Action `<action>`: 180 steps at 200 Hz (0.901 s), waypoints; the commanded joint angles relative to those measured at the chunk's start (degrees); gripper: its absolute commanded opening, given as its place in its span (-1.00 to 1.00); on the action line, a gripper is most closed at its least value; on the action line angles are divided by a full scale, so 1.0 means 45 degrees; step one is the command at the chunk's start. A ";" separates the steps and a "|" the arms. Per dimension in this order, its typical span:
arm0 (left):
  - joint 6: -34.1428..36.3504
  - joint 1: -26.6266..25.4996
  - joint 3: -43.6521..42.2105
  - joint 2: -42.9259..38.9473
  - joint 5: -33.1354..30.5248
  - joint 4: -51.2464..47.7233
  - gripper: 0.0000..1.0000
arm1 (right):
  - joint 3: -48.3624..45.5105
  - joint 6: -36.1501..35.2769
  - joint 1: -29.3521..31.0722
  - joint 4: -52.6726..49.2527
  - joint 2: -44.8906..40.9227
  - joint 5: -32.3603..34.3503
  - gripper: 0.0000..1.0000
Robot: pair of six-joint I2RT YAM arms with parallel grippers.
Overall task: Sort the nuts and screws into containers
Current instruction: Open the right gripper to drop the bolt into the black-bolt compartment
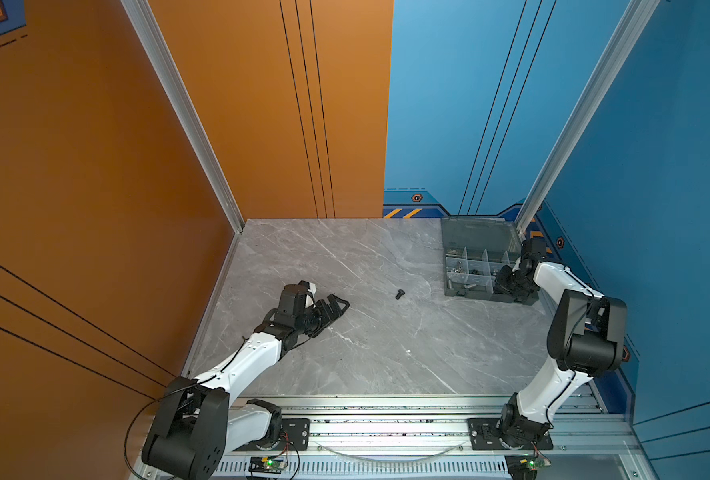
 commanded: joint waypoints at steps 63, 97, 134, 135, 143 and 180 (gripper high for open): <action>0.0088 0.0069 -0.0022 -0.0097 0.0239 -0.0117 0.95 | 0.0502 -0.0055 -0.0249 -0.0297 -0.0321 0.0025 -0.29; 0.0069 0.0047 -0.0005 -0.0097 0.0236 -0.0135 0.95 | 0.0575 -0.0434 -0.0287 -0.0724 -0.0989 -0.0321 -0.14; 0.0083 0.0029 0.0003 -0.0142 0.0201 -0.0174 0.95 | 0.0231 -0.0832 -0.0092 -0.0693 -0.2196 -0.1612 -0.09; 0.0076 0.0028 0.0009 -0.0139 0.0199 -0.0174 0.95 | 0.0208 -0.0843 -0.0083 -0.0694 -0.2232 -0.1636 -0.09; 0.0071 0.0037 0.0010 -0.0141 0.0209 -0.0175 0.95 | 0.0123 -0.0911 0.0067 -0.0694 -0.2514 -0.1896 -0.07; 0.0087 0.0030 0.0029 -0.0138 0.0210 -0.0194 0.95 | -0.0155 -0.1435 0.1385 -0.1004 -0.3528 -0.2982 -0.03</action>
